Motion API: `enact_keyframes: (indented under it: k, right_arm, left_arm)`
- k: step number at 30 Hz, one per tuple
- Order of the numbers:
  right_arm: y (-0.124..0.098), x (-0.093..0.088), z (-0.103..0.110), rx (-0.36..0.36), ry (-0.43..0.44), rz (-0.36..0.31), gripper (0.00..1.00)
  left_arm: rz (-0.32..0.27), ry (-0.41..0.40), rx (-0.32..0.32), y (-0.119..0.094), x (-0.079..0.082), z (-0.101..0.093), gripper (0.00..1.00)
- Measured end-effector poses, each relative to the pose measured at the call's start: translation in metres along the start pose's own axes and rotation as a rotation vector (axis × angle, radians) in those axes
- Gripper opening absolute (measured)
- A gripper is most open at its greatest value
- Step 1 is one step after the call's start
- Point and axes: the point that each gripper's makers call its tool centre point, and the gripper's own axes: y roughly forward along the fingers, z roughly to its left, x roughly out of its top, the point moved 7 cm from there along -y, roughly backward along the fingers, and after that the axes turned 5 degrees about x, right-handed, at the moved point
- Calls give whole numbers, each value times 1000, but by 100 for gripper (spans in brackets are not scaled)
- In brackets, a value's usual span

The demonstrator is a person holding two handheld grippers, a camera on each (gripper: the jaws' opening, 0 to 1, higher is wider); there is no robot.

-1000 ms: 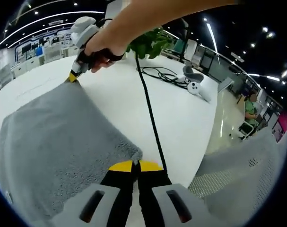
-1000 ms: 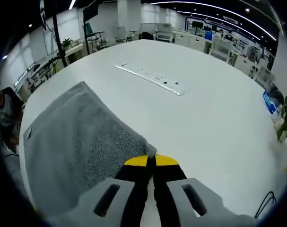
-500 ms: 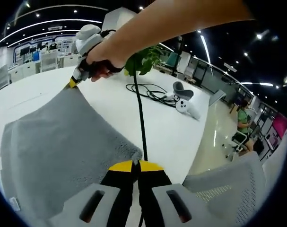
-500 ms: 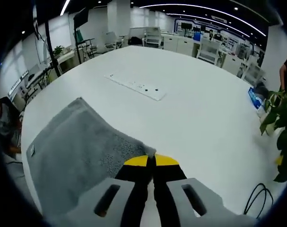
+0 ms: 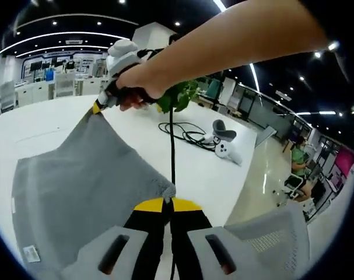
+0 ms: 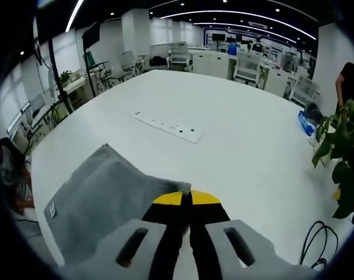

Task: Fold the towel on the table until its edges align and the towel forms a compact rectangular stack.

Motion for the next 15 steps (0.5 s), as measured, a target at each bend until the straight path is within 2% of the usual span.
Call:
enact_keyframes:
  k: [15]
  right_arm:
    - [-7,35,36,-12,25,-50,0]
  left_arm:
    - [-63,12,30,-55,8,27,2]
